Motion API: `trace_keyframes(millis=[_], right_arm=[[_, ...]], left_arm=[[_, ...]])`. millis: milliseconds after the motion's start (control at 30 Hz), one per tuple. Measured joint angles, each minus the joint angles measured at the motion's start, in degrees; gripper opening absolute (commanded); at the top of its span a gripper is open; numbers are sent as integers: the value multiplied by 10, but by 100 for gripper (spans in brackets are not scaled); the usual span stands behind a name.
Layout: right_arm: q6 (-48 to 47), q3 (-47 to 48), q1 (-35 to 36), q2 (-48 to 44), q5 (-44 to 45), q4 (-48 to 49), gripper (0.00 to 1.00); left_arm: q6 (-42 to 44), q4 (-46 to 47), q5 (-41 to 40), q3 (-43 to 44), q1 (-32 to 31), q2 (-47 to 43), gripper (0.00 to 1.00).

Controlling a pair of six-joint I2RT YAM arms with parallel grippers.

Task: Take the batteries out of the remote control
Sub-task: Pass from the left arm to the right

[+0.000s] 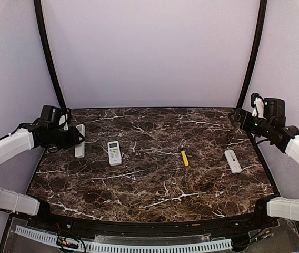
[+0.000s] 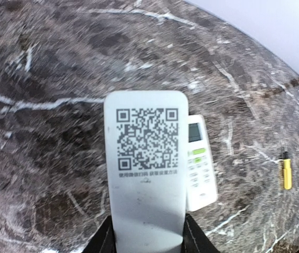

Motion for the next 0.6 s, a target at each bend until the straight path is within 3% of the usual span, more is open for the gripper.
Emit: trace_keyframes(millis=[100,300,600], right_arm=[[-1,64,9,60,-61,-17,97],[10,158,89,149,-141,-58,96],[83,225,217,240,-239,-30,90]], left_arm=[[30,-11,36,57,-23,0,14],[137,-19,99,189,-136,30,14],[268,-13,134,193,-268,77,13]])
